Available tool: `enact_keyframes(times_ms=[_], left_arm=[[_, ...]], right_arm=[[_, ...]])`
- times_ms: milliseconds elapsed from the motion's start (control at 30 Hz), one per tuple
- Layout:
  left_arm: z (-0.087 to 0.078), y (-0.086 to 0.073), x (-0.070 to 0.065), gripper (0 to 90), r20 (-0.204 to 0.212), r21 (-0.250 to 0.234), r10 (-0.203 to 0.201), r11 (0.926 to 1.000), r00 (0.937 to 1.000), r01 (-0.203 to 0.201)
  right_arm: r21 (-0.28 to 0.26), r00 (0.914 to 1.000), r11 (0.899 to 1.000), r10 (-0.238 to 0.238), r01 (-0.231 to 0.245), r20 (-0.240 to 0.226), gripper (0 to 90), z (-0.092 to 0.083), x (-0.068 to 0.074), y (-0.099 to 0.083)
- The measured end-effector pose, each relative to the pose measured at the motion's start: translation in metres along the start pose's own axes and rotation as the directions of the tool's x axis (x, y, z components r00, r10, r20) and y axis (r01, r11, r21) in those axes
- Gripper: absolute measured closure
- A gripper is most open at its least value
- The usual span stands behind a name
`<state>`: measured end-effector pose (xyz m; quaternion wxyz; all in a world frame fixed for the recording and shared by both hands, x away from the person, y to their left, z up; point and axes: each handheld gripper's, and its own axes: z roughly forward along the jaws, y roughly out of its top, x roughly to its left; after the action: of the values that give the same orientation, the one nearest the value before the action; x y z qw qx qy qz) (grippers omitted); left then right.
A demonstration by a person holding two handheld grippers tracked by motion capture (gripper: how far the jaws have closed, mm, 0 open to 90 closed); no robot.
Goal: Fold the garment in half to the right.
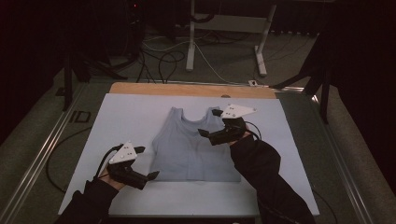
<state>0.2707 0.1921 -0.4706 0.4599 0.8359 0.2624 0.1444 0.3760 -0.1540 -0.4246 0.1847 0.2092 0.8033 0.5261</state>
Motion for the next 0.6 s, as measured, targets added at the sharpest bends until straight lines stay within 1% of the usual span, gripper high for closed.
enact_keyframes(times_ms=[33, 67, 133, 167, 200, 267, 300, 367, 400, 433, 467, 500, 567, 600], left_arm=[[0.001, 0.002, 0.0, 0.4, -0.015, -0.004, -0.004, 1.0, 0.9999, 0.004], [0.002, 0.002, 0.0, 0.4, -0.02, -0.001, -0.013, 0.9999, 0.9997, 0.013], [0.003, 0.002, -0.001, 0.4, -0.023, 0.005, -0.015, 0.9999, 0.9996, 0.015], [0.004, 0.003, -0.001, 0.4, -0.025, 0.009, -0.015, 0.9998, 0.9996, 0.015], [0.007, 0.003, -0.002, 0.4, -0.037, 0.018, -0.019, 0.9996, 0.9991, 0.02], [0.008, 0.002, -0.003, 0.4, -0.034, 0.02, -0.023, 0.9995, 0.9991, 0.024], [0.011, 0.002, -0.003, 0.4, -0.042, 0.032, -0.034, 0.9988, 0.9986, 0.035], [0.012, 0.002, -0.004, 0.4, -0.041, 0.035, -0.038, 0.9986, 0.9984, 0.04], [0.014, 0.002, -0.004, 0.4, -0.05, 0.042, -0.042, 0.9981, 0.9979, 0.044], [0.015, 0.001, -0.004, 0.4, -0.058, 0.043, -0.043, 0.998, 0.9974, 0.045], [0.017, 0.0, -0.003, 0.4, -0.049, 0.045, -0.051, 0.9976, 0.9975, 0.053], [0.021, -0.003, -0.003, 0.4, -0.048, 0.064, -0.053, 0.9964, 0.9974, 0.056], [0.024, -0.006, -0.003, 0.4, -0.044, 0.08, -0.059, 0.9948, 0.9973, 0.063], [0.024, -0.006, -0.003, 0.4, -0.044, 0.08, -0.059, 0.9948, 0.9973, 0.063]], right_arm=[[-0.001, 1.0, 1.0, -0.002, 0.002, 0.005, 8.5, 0.004, 0.0, 0.0], [-0.001, 1.0, 1.0, -0.005, 0.005, 0.006, 8.5, 0.007, 0.0, 0.001], [0.005, 1.0, 1.0, -0.004, 0.004, 0.001, 8.6, 0.014, -0.001, 0.002], [0.005, 1.0, 1.0, -0.004, 0.004, 0.001, 8.6, 0.014, -0.001, 0.002], [0.014, 0.9999, 1.0, -0.011, 0.011, -0.008, 8.5, 0.021, -0.001, 0.005], [0.013, 0.9998, 1.0, -0.009, 0.01, -0.017, 8.5, 0.027, -0.002, 0.008], [0.012, 0.9996, 1.0, -0.002, 0.002, -0.026, 8.5, 0.031, -0.003, 0.009], [0.015, 0.9994, 1.0, 0.0, 0.0, -0.036, 8.5, 0.038, -0.003, 0.012], [0.015, 0.9994, 1.0, 0.0, 0.0, -0.036, 8.5, 0.038, -0.003, 0.012], [0.015, 0.9991, 1.0, 0.005, -0.004, -0.042, 8.6, 0.045, -0.004, 0.015], [0.016, 0.9992, 1.0, 0.006, -0.006, -0.04, 8.6, 0.049, -0.003, 0.015], [0.017, 0.9991, 1.0, 0.002, -0.002, -0.043, 8.6, 0.052, -0.003, 0.016], [0.019, 0.9985, 1.0, 0.007, -0.006, -0.054, 8.6, 0.06, -0.003, 0.016], [0.019, 0.9985, 1.0, 0.007, -0.006, -0.054, 8.6, 0.06, -0.003, 0.016]])
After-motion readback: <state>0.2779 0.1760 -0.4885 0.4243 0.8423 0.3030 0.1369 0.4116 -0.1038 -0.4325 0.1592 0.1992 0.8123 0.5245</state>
